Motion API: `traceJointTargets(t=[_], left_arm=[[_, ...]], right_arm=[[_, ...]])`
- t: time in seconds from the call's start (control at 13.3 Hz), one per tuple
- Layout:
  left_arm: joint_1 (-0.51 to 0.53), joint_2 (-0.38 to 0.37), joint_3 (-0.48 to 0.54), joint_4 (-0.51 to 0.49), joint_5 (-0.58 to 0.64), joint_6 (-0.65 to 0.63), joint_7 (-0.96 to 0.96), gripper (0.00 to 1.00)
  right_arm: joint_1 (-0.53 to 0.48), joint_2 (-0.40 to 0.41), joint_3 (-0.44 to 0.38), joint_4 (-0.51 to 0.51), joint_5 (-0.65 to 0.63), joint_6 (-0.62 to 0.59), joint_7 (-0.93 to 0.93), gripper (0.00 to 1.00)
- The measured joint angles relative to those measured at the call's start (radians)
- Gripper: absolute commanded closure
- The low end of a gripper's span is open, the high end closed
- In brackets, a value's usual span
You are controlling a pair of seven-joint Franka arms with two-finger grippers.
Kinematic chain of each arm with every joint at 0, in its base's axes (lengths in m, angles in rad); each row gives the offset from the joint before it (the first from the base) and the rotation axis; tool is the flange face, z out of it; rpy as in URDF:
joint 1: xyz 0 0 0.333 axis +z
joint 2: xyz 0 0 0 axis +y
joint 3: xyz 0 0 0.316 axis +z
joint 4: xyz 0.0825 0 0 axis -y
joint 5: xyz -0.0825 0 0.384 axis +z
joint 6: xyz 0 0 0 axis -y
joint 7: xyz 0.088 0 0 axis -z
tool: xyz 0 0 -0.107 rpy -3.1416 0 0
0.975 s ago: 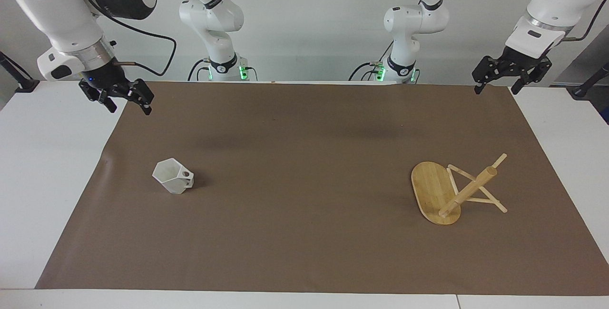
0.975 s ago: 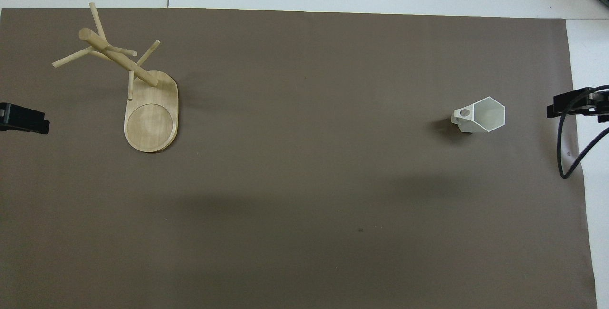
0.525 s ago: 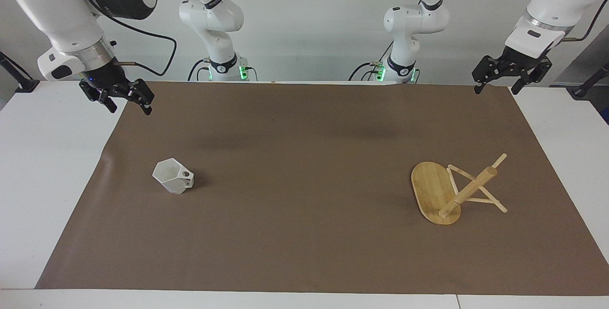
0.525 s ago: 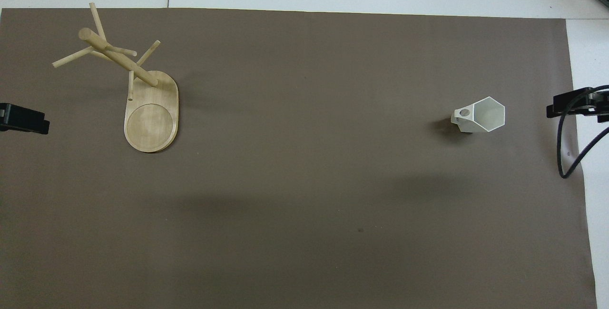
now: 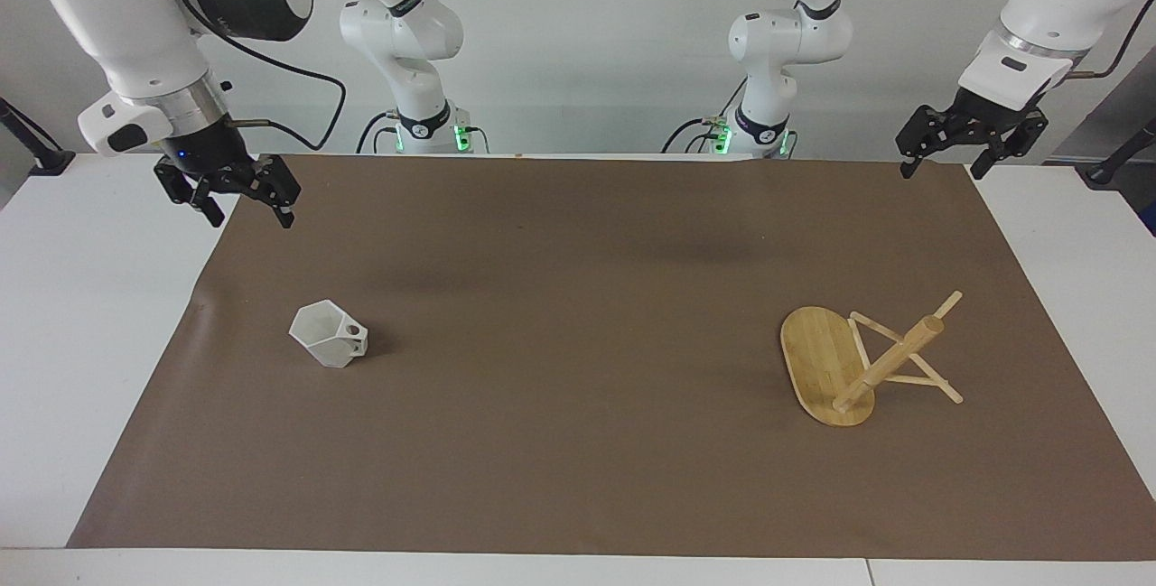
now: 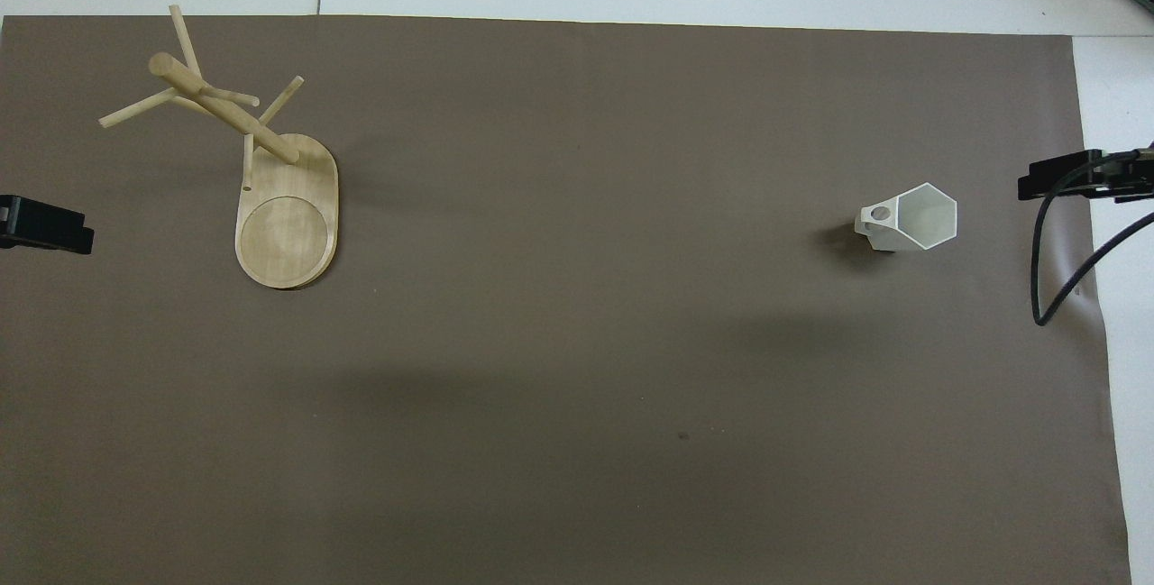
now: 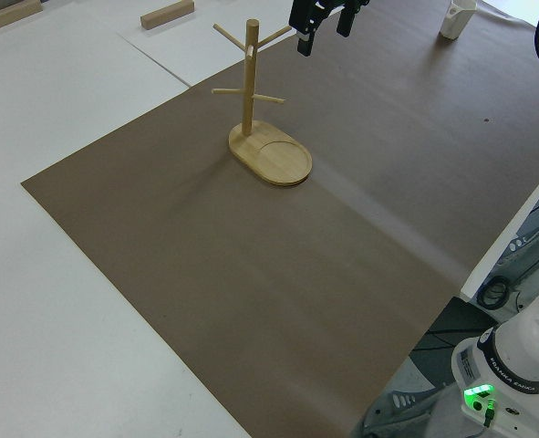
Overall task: Hang cup on rack
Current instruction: 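Reach the right gripper to the white cup and grasp it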
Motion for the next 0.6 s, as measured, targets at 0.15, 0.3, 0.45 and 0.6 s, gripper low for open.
traceJointTargets(t=[0.15, 0.3, 0.45, 0.6], left_arm=[[0.0, 0.0, 0.0, 0.0, 0.0, 0.0, 0.0, 0.0], [0.0, 0.0, 0.0, 0.0, 0.0, 0.001, 0.0, 0.0], [0.0, 0.0, 0.0, 0.0, 0.0, 0.001, 0.0, 0.0], [0.0, 0.0, 0.0, 0.0, 0.0, 0.001, 0.0, 0.0]], right_arm=[[0.0, 0.007, -0.001, -0.026, 0.0, 0.051, -0.001, 0.0], [0.0, 0.028, -0.001, -0.056, 0.0, 0.101, -0.002, 0.0], [-0.005, 0.077, -0.002, -0.076, 0.0, 0.148, -0.003, 0.0], [-0.008, 0.129, -0.004, -0.1, 0.0, 0.218, -0.012, 0.0]])
